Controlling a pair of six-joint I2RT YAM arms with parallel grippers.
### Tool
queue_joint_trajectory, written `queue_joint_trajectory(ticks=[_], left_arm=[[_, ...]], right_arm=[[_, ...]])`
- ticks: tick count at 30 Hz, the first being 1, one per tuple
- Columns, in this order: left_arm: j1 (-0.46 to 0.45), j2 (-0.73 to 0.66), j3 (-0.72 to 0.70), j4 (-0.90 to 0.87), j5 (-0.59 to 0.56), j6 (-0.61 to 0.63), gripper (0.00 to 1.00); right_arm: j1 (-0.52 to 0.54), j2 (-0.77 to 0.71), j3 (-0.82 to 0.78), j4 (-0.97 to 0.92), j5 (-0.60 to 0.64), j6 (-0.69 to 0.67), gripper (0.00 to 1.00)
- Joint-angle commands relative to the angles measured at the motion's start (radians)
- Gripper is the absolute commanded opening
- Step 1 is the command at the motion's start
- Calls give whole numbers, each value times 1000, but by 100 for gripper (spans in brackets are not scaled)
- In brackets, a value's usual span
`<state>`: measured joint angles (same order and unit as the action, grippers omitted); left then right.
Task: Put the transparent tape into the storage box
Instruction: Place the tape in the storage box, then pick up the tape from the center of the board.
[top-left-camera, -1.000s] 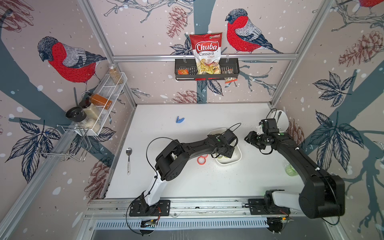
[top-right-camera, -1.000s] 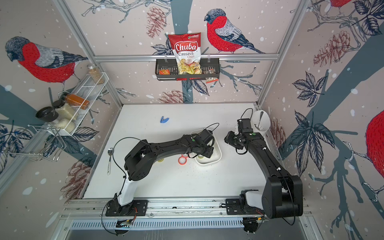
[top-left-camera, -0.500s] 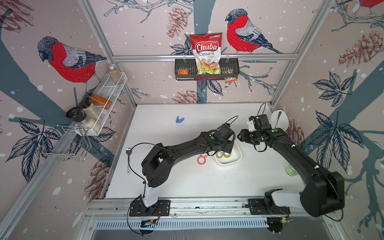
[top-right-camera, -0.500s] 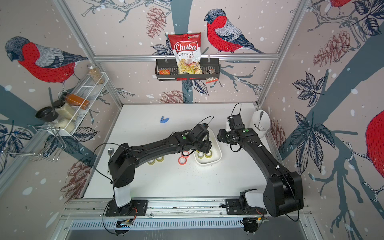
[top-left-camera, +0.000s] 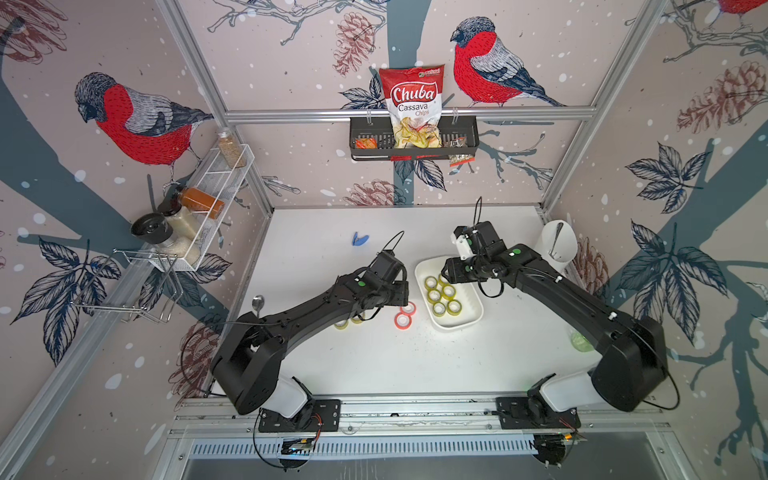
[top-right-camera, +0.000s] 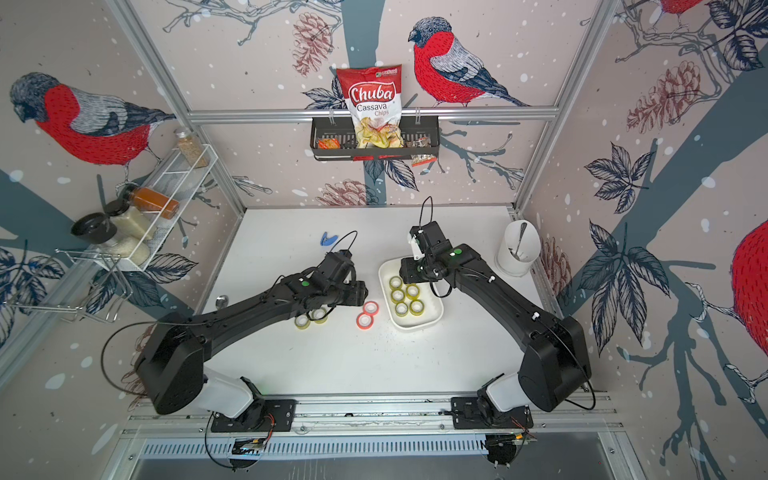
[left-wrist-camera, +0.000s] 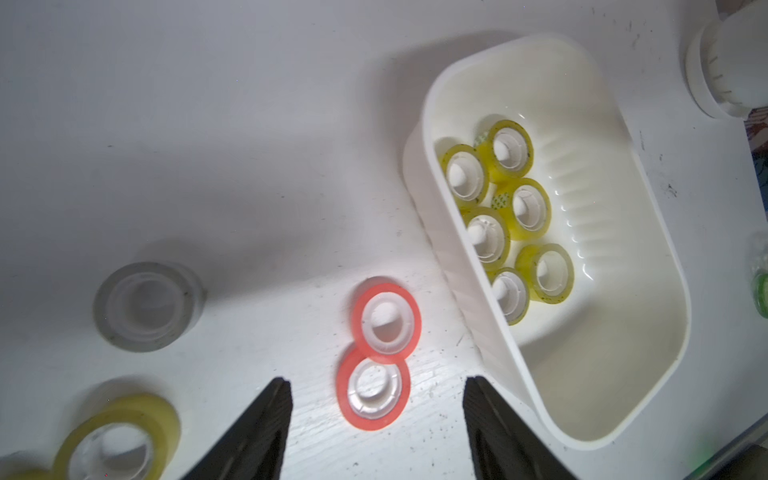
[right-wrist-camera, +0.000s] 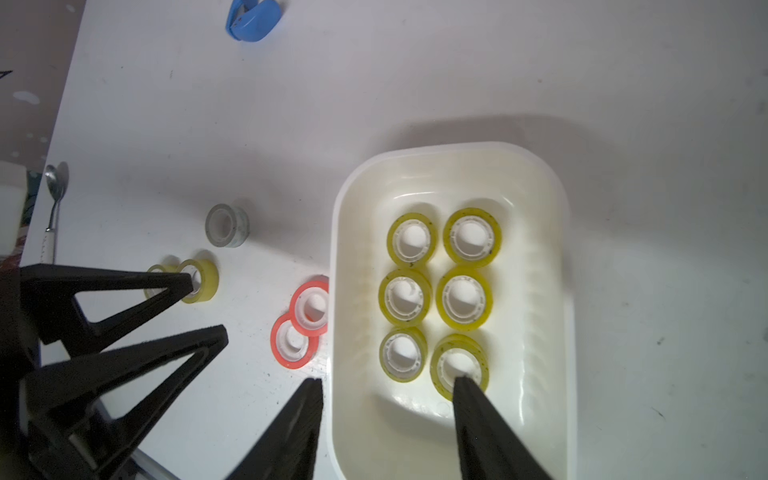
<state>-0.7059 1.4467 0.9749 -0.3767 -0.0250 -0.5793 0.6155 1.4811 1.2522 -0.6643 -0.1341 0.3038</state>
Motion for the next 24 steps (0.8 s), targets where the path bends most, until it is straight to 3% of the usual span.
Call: queue_joint_trajectory(ticks=[1, 9, 17, 24], left_arm=[[57, -73, -67, 8, 23, -17, 70], [232, -238, -207, -68, 27, -18, 71], [424, -349, -289, -112, 88, 26, 72], [471, -376, -320, -78, 116, 19, 72]], right_arm=[[55, 55, 38, -25, -36, -49, 56], [202, 234, 181, -47, -5, -41, 57], [256, 420, 352, -57, -26, 63, 54], [304, 603, 527, -68, -49, 145, 46]])
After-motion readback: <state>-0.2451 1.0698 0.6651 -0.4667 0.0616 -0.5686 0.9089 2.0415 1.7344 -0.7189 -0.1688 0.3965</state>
